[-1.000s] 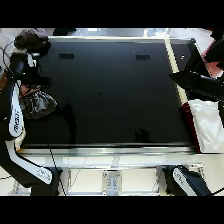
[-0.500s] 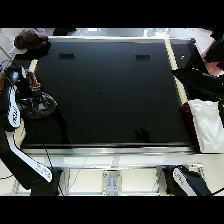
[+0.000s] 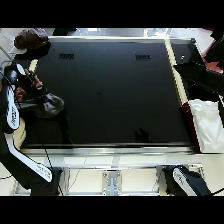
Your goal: Fold the shirts.
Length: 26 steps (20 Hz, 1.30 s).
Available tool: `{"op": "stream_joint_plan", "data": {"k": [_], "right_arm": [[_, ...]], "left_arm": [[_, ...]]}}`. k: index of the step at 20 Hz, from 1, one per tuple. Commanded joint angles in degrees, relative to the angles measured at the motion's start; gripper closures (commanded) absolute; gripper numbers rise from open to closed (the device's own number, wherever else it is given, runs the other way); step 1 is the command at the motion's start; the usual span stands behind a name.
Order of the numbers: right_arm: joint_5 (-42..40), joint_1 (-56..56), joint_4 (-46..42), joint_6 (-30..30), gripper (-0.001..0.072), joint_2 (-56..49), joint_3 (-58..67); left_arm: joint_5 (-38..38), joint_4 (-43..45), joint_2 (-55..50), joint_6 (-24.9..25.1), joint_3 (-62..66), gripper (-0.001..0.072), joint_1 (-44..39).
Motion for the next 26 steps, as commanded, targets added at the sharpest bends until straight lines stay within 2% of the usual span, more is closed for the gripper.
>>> {"op": "stream_joint_plan", "data": {"k": [1,4,7,11,12,14,15,17,19,21,24,25,26], "right_arm": [[-0.1,0.0,0.3,-0.1,0.0278,0.0,2.9],[-0.5,0.0,-0.3,-0.1,0.0278,0.0,6.0],[-0.4,0.0,-2.6,-0.2,0.0277,0.0,8.9],[-0.4,0.0,-5.3,-0.2,0.0277,0.0,10.9],[-0.4,0.0,-5.3,-0.2,0.0277,0.0,11.0],[-0.4,0.0,-5.3,-0.2,0.0277,0.0,11.0],[-0.4,0.0,-5.3,-0.2,0.0277,0.0,11.0],[-0.4,0.0,-5.3,-0.2,0.0277,0.0,11.0],[-0.4,0.0,-5.3,-0.2,0.0277,0.0,11.0],[-0.4,0.0,-5.3,-0.2,0.0277,0.0,11.0],[-0.4,0.0,-5.3,-0.2,0.0277,0.0,11.0],[-0.4,0.0,-5.3,-0.2,0.0277,0.0,11.0],[-0.4,0.0,-5.3,-0.2,0.0277,0.0,11.0]], "left_arm": [[2.6,-22.3,8.2,3.8,0.1,0.0701,-3.5],[2.6,-32.9,14.7,6.3,0.1,0.07,-9.7],[2.6,-33.4,18.0,7.2,0.1,0.07,-19.4],[5.0,-32.5,16.9,7.8,0.0,0.0695,-32.9],[7.5,-32.2,16.4,7.8,0.0,0.0587,-35.3],[13.9,-29.8,16.1,7.7,0.0,0.005,-37.0],[17.8,-29.5,16.2,7.6,0.0,0.0027,-36.9],[23.9,-29.5,16.6,3.9,0.1,0.0045,-33.9],[25.4,-29.5,17.5,0.8,0.1,0.007,-28.8],[23.1,-29.5,18.0,-1.9,0.1,0.007,-22.6],[15.1,-29.5,18.1,-5.2,0.0,0.0071,-13.1],[12.9,-29.5,18.1,-5.2,0.0,0.0091,-10.3],[10.8,-29.2,18.1,-5.2,0.0,0.0151,-7.3]]}}
